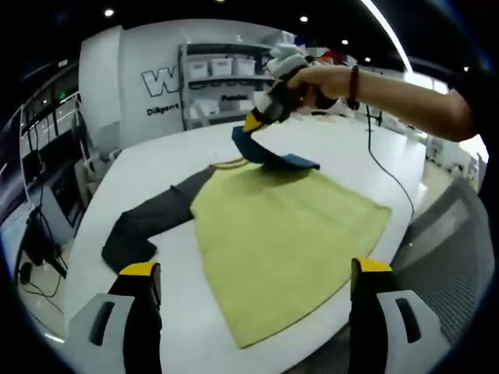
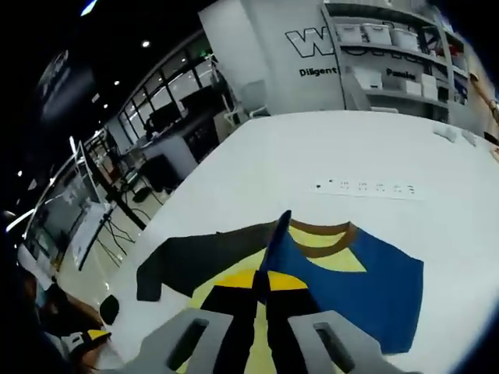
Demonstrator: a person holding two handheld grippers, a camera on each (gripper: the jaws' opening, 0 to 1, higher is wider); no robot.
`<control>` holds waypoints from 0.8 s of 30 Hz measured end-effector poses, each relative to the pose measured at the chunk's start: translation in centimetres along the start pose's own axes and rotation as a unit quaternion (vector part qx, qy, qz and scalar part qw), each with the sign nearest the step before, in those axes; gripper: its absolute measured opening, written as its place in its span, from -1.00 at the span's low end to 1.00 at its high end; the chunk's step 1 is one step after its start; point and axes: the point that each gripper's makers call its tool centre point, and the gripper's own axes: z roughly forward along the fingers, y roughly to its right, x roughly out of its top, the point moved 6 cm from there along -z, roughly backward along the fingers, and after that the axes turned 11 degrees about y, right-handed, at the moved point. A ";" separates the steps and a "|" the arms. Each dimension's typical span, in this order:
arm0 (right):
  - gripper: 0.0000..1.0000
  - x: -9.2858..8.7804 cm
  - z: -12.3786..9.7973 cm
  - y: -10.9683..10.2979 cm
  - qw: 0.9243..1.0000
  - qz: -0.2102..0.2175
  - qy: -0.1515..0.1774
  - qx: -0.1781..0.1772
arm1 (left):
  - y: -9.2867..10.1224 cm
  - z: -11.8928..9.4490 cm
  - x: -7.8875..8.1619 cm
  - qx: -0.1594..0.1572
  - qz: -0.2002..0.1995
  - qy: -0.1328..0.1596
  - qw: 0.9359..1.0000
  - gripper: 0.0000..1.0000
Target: Fold the garment on the visible template until the final outline fits inside the template.
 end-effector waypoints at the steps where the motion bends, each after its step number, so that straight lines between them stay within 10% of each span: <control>1: -1.00 -0.1 0.1 -0.5 1.000 -0.005 -0.001 0.003 | 0.0 0.0 0.0 0.000 0.002 0.000 1.000 0.97; 24: -1.00 -6.0 1.8 -7.1 0.987 -0.138 -0.058 0.053 | -0.1 0.1 -0.1 0.000 0.004 -0.006 1.000 0.95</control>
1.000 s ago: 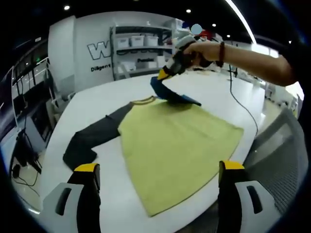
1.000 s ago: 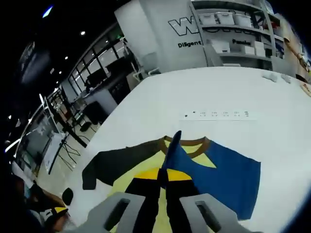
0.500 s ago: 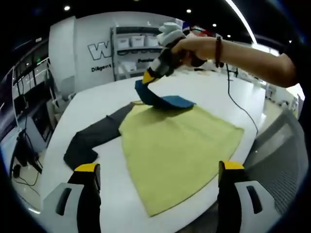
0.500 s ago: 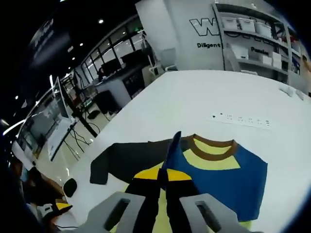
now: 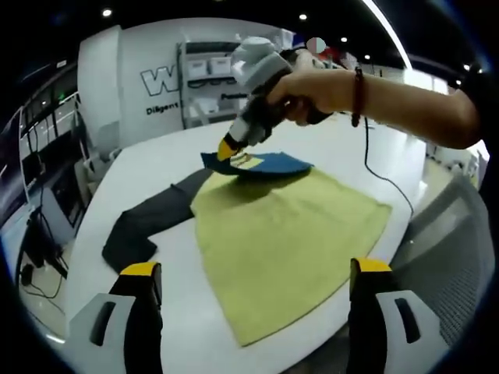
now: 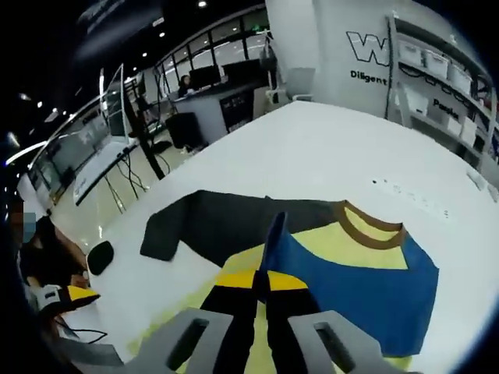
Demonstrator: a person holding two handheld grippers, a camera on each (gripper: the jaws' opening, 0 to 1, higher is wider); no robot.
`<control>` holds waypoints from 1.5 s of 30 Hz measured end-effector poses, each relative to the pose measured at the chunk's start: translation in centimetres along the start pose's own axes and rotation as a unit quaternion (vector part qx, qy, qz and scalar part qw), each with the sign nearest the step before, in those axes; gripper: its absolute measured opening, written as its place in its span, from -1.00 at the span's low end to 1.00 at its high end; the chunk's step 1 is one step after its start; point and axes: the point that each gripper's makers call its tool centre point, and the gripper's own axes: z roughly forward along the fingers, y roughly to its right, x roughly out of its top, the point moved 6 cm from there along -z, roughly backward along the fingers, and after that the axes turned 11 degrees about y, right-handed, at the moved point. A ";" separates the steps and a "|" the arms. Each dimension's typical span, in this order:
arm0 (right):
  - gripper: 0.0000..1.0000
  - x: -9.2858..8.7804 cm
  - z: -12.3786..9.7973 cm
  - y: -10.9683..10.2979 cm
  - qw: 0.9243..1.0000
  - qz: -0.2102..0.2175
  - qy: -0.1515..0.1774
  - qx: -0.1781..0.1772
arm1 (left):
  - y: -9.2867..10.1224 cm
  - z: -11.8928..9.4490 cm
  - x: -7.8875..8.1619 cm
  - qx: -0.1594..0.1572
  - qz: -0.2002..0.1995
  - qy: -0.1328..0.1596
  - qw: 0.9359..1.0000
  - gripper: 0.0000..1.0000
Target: Fold the garment on the visible template until the final outline fits inside the template.
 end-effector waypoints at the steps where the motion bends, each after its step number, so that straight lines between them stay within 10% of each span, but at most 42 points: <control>1: -1.00 -0.3 0.1 -0.2 1.000 -0.004 -0.001 0.001 | 0.0 0.0 0.0 -0.001 0.000 -0.001 1.000 0.95; 16: -1.00 -3.8 2.4 -0.8 0.999 -0.028 -0.014 0.016 | 0.0 0.0 0.0 0.000 0.002 -0.001 1.000 0.94; 26: -0.99 -6.3 3.2 -0.8 0.998 0.045 -0.022 0.043 | 0.0 0.0 -0.1 -0.002 0.003 -0.003 1.000 0.94; 45: 0.38 -4.2 0.5 2.5 0.997 0.031 0.063 0.021 | -0.3 -0.2 0.0 0.013 0.005 -0.003 1.000 0.98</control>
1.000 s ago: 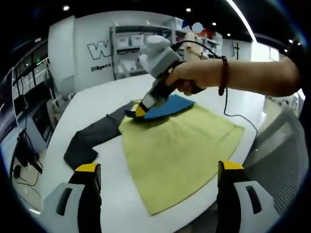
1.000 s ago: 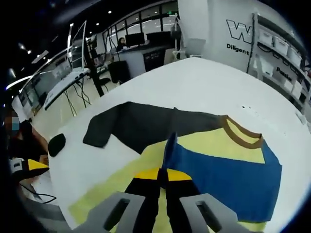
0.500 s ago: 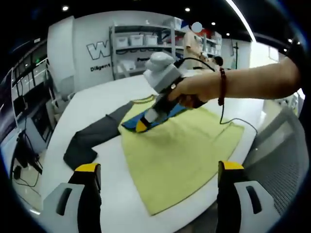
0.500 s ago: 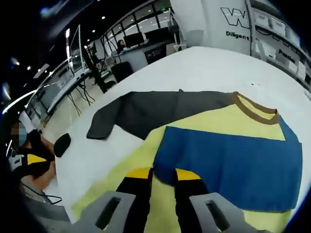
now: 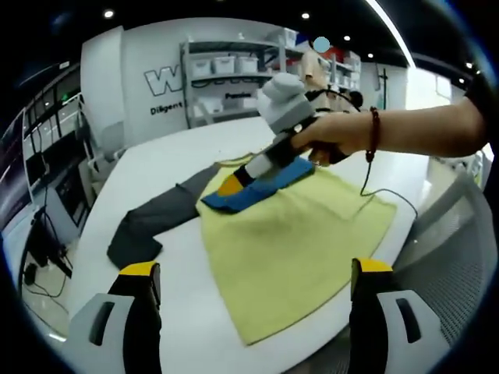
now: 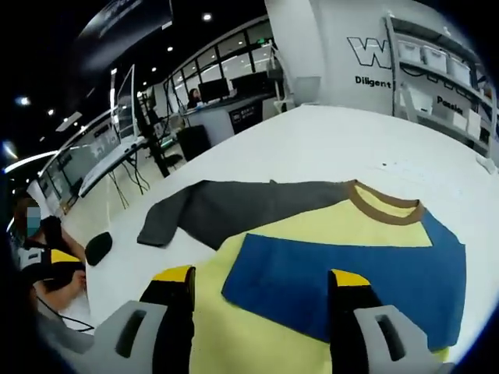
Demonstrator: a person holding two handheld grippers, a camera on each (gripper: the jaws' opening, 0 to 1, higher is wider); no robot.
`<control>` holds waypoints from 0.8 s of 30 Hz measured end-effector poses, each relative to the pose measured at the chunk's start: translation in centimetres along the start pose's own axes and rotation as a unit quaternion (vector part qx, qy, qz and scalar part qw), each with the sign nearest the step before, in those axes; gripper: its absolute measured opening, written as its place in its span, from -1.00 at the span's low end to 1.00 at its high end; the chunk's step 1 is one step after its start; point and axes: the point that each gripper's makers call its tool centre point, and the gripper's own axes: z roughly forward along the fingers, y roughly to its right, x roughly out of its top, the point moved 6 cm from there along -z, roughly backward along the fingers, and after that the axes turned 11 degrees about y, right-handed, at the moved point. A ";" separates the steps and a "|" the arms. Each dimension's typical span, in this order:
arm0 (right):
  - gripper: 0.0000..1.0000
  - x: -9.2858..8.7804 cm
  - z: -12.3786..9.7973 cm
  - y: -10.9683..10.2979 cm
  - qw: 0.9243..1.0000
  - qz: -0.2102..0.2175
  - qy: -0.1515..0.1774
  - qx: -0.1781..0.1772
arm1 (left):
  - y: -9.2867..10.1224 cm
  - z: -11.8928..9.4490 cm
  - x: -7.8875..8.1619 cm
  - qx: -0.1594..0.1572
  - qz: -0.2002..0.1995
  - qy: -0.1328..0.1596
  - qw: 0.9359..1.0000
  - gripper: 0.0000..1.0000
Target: Fold the garment on the visible template until the final outline fits inside the template.
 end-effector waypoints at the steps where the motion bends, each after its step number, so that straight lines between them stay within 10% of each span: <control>1: 0.40 0.1 -0.2 0.4 1.000 0.000 0.001 -0.004 | 0.0 0.0 0.0 -0.001 0.000 0.000 1.000 0.98; 24: 0.36 -1.9 -7.3 12.8 0.990 0.022 -0.002 -0.141 | 0.2 0.2 0.2 -0.007 -0.003 0.008 1.000 0.96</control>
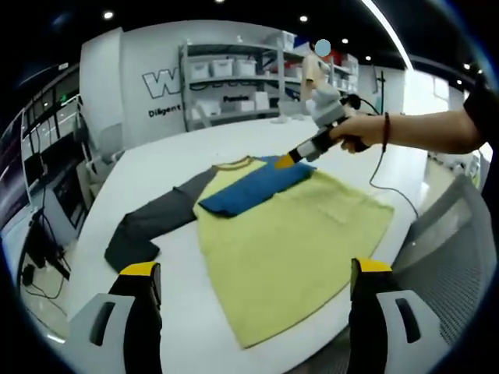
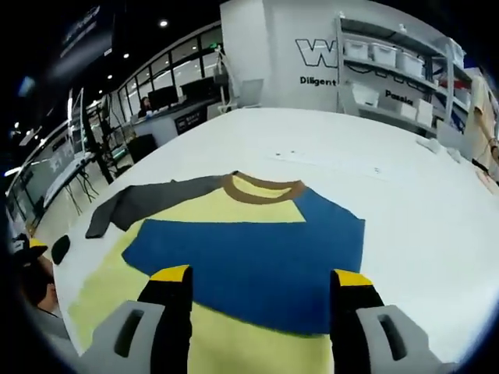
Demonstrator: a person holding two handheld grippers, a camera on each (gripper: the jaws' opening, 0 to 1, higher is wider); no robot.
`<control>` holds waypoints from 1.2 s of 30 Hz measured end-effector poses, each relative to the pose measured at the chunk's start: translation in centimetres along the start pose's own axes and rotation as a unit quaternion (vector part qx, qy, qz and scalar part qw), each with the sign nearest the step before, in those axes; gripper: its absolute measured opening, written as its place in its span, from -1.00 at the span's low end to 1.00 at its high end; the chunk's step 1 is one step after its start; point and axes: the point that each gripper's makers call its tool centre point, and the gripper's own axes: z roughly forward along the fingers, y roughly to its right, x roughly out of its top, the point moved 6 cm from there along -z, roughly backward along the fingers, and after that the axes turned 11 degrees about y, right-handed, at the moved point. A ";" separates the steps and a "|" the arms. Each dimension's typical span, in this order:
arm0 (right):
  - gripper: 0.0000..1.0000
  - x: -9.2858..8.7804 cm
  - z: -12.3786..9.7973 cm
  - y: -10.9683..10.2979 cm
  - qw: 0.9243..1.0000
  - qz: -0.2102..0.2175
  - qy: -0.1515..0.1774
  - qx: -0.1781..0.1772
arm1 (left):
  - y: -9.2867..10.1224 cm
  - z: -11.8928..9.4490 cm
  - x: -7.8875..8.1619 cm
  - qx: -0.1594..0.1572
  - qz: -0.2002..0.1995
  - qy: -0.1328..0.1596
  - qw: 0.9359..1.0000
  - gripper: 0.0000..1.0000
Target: Fold the garment on the visible template until the final outline fits inside the template.
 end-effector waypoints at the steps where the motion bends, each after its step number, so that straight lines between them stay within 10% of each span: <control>1: 0.34 -0.2 -0.2 0.6 1.000 0.009 -0.001 -0.008 | 0.0 0.0 0.0 0.000 0.001 0.000 1.000 0.97; 15: -0.12 -2.1 -1.9 5.4 0.996 0.062 -0.009 -0.056 | 0.0 0.0 0.1 -0.001 -0.002 0.002 1.000 0.95; 28: -0.99 -4.1 -2.4 5.5 0.997 0.064 -0.034 -0.040 | 0.1 -0.1 0.0 -0.002 0.000 0.001 1.000 0.93; 36: -1.00 -3.7 -3.1 6.0 0.998 0.034 -0.039 -0.029 | 0.1 -0.1 0.0 -0.002 0.002 -0.002 1.000 0.91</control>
